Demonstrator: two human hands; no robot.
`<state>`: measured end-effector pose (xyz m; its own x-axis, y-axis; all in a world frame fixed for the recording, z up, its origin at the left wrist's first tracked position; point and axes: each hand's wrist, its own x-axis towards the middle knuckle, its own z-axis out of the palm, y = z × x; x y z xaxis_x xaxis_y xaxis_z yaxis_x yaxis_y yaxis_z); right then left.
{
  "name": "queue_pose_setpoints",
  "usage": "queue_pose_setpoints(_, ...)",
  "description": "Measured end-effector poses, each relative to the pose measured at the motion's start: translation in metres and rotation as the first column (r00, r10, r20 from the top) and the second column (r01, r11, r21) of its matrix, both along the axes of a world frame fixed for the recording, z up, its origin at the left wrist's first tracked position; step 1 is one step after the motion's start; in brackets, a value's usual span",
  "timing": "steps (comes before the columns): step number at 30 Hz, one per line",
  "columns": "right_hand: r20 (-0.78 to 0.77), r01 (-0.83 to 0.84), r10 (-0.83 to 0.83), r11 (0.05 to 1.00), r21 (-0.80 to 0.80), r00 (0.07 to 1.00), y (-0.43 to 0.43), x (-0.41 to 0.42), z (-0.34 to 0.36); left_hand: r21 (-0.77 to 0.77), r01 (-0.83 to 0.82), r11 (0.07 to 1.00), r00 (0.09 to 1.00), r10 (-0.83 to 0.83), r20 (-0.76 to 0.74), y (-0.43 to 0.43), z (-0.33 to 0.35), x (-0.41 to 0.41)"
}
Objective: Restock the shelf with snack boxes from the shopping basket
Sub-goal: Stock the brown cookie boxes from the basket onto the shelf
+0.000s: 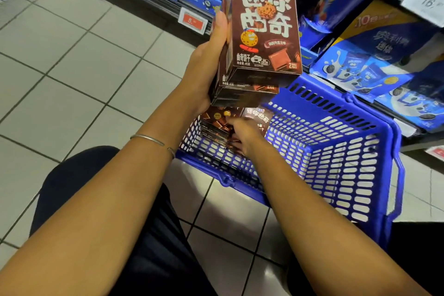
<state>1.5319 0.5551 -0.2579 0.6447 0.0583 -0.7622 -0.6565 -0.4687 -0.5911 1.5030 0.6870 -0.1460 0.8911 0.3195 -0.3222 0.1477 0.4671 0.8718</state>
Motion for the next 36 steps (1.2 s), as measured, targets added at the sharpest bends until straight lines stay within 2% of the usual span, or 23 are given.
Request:
queue_pose_setpoints(3, 0.074, 0.081, -0.083, 0.996, 0.034, 0.994, 0.006, -0.001, -0.004, -0.026, -0.017, 1.0, 1.0, 0.017, 0.016, 0.001, 0.0, 0.0)
queue_pose_setpoints(6, 0.112, 0.091, -0.099, 0.993, 0.081, 0.989, 0.007, 0.0, -0.007, -0.075, -0.01, 0.997, 0.999, 0.013, 0.041, 0.001, 0.0, 0.002)
queue_pose_setpoints(10, 0.095, 0.086, -0.096, 0.991, 0.103, 0.991, 0.001, 0.001, -0.004, -0.069, 0.009, 0.998, 1.0, -0.007, 0.03, 0.001, -0.002, 0.003)
queue_pose_setpoints(13, 0.087, 0.156, -0.176, 0.969, 0.193, 0.981, -0.007, 0.002, 0.005, -0.069, 0.03, 0.997, 0.999, -0.027, 0.036, 0.001, -0.002, 0.003)
queue_pose_setpoints(16, 0.088, 0.265, -0.297, 0.927, 0.264, 0.951, -0.026, 0.006, 0.027, -0.093, 0.041, 0.995, 0.998, -0.038, 0.04, 0.001, -0.003, 0.003)
queue_pose_setpoints(20, 0.117, 0.309, -0.377, 0.871, 0.382, 0.919, -0.056, 0.009, 0.059, -0.114, 0.061, 0.992, 0.998, -0.057, 0.039, 0.001, -0.002, 0.003)
queue_pose_setpoints(24, 0.114, 0.369, -0.53, 0.714, 0.596, 0.84, -0.076, 0.017, 0.102, -0.076, 0.044, 0.996, 0.999, -0.044, 0.002, 0.002, -0.003, 0.003)
queue_pose_setpoints(27, 0.118, 0.344, -0.605, 0.59, 0.73, 0.787, -0.085, 0.028, 0.138, -0.043, 0.018, 0.999, 0.999, -0.019, -0.043, 0.002, -0.004, 0.004)
queue_pose_setpoints(29, 0.132, 0.303, -0.6, 0.567, 0.766, 0.789, -0.087, 0.034, 0.159, -0.029, 0.008, 1.0, 0.998, -0.01, -0.069, 0.002, -0.005, 0.004)
queue_pose_setpoints(31, 0.159, 0.229, -0.543, 0.577, 0.784, 0.825, -0.084, 0.038, 0.175, 0.002, 0.011, 1.0, 0.997, -0.011, -0.075, 0.0, -0.006, 0.004)
queue_pose_setpoints(34, 0.176, 0.09, -0.418, 0.542, 0.836, 0.891, -0.074, 0.04, 0.189, 0.051, -0.003, 0.999, 0.995, 0.008, -0.095, -0.002, -0.006, 0.004)
queue_pose_setpoints(36, 0.173, 0.056, -0.37, 0.533, 0.845, 0.913, -0.065, 0.038, 0.192, 0.077, -0.003, 0.997, 0.993, 0.012, -0.117, -0.004, -0.005, 0.006)
